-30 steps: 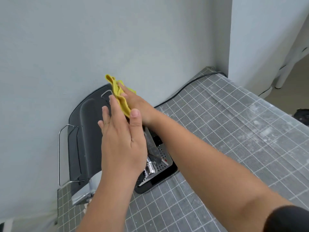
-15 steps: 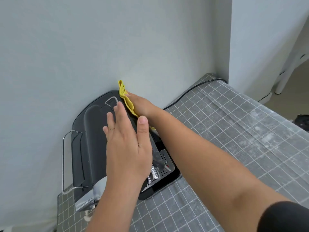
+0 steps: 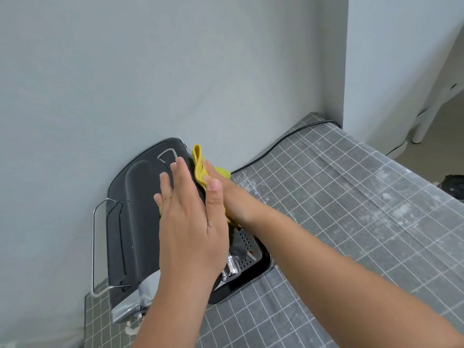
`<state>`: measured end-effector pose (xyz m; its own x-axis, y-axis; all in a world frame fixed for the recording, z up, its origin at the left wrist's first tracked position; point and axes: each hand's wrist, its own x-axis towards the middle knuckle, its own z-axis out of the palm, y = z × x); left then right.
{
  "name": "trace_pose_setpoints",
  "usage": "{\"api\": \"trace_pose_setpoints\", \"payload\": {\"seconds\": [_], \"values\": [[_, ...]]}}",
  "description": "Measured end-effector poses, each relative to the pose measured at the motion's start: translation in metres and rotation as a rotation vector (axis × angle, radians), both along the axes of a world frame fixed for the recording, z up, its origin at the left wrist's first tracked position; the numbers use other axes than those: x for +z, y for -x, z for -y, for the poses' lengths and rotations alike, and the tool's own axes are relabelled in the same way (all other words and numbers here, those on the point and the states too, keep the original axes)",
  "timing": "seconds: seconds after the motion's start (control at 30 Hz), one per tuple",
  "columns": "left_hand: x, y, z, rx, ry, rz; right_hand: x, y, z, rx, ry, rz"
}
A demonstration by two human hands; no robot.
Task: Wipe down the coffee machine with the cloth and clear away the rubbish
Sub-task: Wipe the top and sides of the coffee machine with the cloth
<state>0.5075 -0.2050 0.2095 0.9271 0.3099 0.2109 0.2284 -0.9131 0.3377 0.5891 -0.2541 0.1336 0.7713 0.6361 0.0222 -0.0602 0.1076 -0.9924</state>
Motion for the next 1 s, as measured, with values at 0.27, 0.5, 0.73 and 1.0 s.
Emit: {"api": "trace_pose_setpoints", "payload": {"seconds": [0.27, 0.5, 0.73, 1.0], "values": [[0.0, 0.0, 0.0, 0.004, -0.013, -0.007, -0.056, -0.057, -0.038, 0.102, 0.006, -0.264], [-0.001, -0.001, 0.002, 0.011, -0.005, -0.008, -0.104, -0.007, -0.01, -0.001, 0.12, -0.462], [-0.001, 0.0, 0.002, 0.008, 0.01, -0.012, -0.124, 0.042, 0.012, -0.016, 0.348, -0.36], [0.001, 0.001, 0.003, 0.008, 0.012, -0.028, -0.151, 0.093, 0.026, -0.03, 0.567, -0.057]]}}
